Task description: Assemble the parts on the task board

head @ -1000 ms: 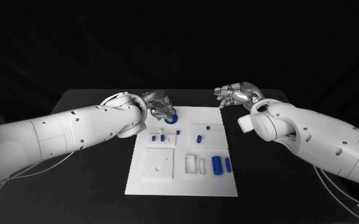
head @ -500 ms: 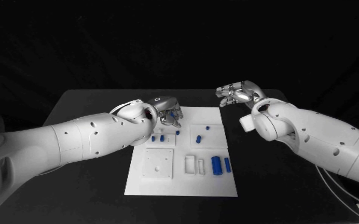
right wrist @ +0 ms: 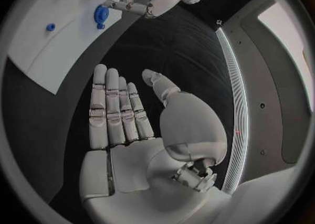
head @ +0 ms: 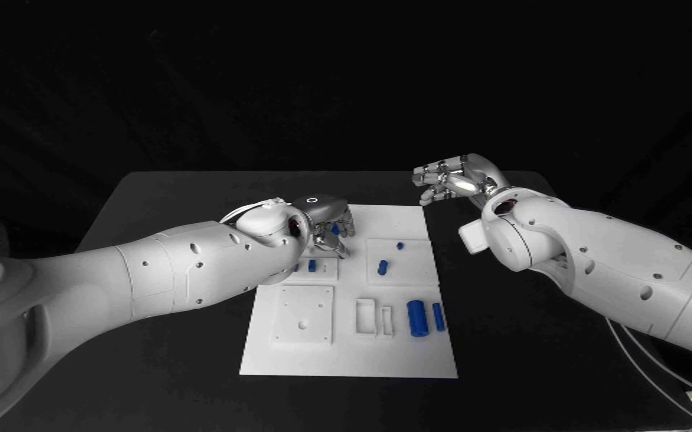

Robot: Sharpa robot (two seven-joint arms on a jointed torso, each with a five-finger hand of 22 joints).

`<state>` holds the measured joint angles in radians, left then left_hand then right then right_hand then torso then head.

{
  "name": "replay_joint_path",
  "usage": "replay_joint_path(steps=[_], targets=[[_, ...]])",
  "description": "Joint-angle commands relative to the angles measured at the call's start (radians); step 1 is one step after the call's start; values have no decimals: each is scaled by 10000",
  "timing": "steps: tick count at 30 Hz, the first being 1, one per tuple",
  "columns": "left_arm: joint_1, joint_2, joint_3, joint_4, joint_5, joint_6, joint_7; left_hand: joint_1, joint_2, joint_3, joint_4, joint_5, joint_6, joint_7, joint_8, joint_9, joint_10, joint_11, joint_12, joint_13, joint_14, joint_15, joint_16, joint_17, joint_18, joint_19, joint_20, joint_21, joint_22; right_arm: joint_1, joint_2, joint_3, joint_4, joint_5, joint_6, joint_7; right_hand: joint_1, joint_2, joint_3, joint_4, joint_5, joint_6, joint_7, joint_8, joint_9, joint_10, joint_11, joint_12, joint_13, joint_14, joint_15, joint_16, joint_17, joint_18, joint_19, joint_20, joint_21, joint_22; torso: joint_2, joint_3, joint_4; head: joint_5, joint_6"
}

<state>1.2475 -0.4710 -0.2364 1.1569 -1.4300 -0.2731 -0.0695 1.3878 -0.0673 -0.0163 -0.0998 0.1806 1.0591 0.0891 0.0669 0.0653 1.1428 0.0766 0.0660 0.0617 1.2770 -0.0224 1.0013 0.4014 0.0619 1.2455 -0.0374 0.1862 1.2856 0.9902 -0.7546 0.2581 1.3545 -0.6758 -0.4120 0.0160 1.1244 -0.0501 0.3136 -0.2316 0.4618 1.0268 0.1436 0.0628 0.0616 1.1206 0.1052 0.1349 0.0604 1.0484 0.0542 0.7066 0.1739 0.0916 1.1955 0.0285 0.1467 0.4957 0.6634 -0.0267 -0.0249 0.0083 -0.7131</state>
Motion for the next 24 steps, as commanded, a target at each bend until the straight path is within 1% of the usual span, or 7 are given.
replay_joint_path(steps=[1, 3, 7, 14, 21, 24], targets=[[-53, 93, 2, -106, -355, 427, -43, 135, -25, 0, 81, -39, -103, 25, -32, -14, -102, 16, -68, -18, -8, 20, 55, -35, 148, 94, 2, -55, 50, -3, 8, 5, 47, 58, 57, 63, 55, -28, -32, 6, 61, -24, 61, -8, 8, 51, 34, -26, 3, -48, 0, 64, -62, 120, -104, 26, 177, -181, 0, -7, -4, -2, -11], [-98, 136, 1, -186, -394, 483, -45, 167, 1, 19, 92, -30, -25, 12, -27, -13, -83, -15, -70, -20, 16, -30, 99, -38, 155, 108, -15, -65, 79, -3, 5, 5, 65, 63, 53, 61, 55, -28, -32, 6, 61, -24, 61, -8, 8, 51, 34, -26, 3, -48, 0, 64, -62, 120, -104, 26, 177, -181, 6, -11, -5, -8, -27], [-181, 205, 1, -325, -442, 524, -47, 192, 50, 30, 107, -22, 62, 27, -35, -17, -49, -15, -71, -21, 13, -27, 240, -84, 134, 152, -40, -124, 244, -3, 3, 5, 86, 68, 47, 63, 56, -31, -32, 6, 80, -23, 60, -6, 9, 47, 35, -24, 3, -52, 0, 81, -81, 120, -124, 25, 252, -261, 3, -9, -4, -14, -34], [-259, 277, 1, -531, -436, 490, -24, 200, 107, 54, 80, -5, 92, 41, -33, -16, 21, -27, -71, -22, 24, -36, 328, -114, 152, 203, -44, -155, 355, -3, 0, 6, 100, 71, 36, 71, 56, -32, -30, 9, 106, -21, 60, -5, 9, 42, 34, -21, 4, -64, 0, 109, -114, 123, -166, 24, 408, -409, -7, 3, -5, -18, -60], [-368, 367, 2, -702, -435, 438, -2, 222, 386, 279, -40, 46, 300, 24, -37, -18, 218, -82, -78, -30, 133, -93, 468, -111, 161, 297, -100, -50, 425, -3, 0, 6, 122, 70, 27, 79, 51, -41, -27, 9, 147, -18, 57, -7, 9, 44, 34, -19, 2, -64, 0, 113, -122, 121, -183, 24, 443, -451, -5, 0, -3, -40, -65], [-413, 407, 2, -778, -435, 412, 8, 174, 552, 530, -126, 70, 435, 40, -40, -19, 353, -110, -85, -35, 184, -122, 495, -126, 159, 290, -130, 58, 432, -3, -2, 6, 142, 70, 27, 79, 47, -42, -22, 10, 169, -10, 55, -7, 9, 49, 32, -16, 3, -65, -1, 117, -124, 120, -190, 23, 467, -471, -3, -2, -5, -51, -66]])
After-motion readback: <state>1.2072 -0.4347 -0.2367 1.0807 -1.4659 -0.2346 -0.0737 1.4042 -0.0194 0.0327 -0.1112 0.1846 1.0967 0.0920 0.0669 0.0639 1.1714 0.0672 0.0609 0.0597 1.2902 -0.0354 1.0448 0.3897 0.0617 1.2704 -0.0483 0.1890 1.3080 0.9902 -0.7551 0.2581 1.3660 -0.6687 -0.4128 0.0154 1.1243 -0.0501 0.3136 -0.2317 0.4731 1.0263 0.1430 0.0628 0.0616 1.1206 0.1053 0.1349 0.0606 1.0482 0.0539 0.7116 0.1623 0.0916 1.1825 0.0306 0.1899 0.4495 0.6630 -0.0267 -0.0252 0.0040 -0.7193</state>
